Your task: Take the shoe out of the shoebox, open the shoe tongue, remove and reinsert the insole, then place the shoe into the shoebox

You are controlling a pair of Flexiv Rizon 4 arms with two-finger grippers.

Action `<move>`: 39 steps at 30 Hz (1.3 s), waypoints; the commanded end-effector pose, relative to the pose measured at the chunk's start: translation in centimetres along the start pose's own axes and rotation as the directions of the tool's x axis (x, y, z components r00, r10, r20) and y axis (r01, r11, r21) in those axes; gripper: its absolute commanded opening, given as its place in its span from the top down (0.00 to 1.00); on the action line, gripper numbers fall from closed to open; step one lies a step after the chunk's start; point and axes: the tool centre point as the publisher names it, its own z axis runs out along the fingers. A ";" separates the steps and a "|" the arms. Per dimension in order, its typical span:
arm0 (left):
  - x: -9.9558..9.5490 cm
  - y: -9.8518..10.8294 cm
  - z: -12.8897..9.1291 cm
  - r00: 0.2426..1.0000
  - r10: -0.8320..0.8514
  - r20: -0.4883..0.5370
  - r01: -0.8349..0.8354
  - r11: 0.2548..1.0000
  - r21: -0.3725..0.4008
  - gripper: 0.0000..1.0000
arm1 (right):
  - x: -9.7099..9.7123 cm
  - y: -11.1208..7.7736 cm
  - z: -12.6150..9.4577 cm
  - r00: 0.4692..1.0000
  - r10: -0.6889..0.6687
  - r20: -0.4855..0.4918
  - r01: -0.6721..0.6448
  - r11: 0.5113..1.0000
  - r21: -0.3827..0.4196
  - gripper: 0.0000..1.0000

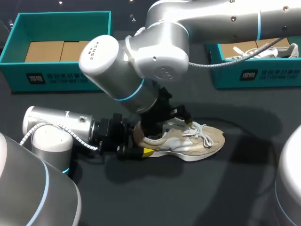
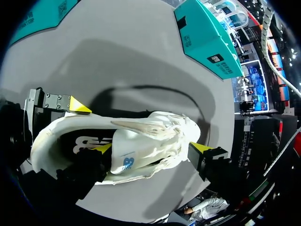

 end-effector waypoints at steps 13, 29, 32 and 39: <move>-0.1 0.3 0.0 1.000 0.000 0.003 0.000 1.000 0.000 1.00 | -2.9 -0.2 -0.5 0.928 0.368 -0.059 -0.365 0.929 0.056 0.51; -0.1 0.3 0.0 1.000 0.000 0.003 0.000 1.000 0.000 1.00 | -4.2 -0.7 -1.0 0.960 0.010 -0.281 0.008 0.998 0.064 1.00; -0.1 0.3 0.0 1.000 0.000 0.003 0.000 1.000 0.000 1.00 | -5.4 -0.4 -0.6 0.915 -0.106 -0.390 0.122 0.992 0.016 1.00; -0.1 0.3 0.0 1.000 0.000 0.003 0.000 1.000 0.000 1.00 | -6.6 -0.6 -0.4 0.905 -0.031 -0.425 0.064 0.996 0.064 1.00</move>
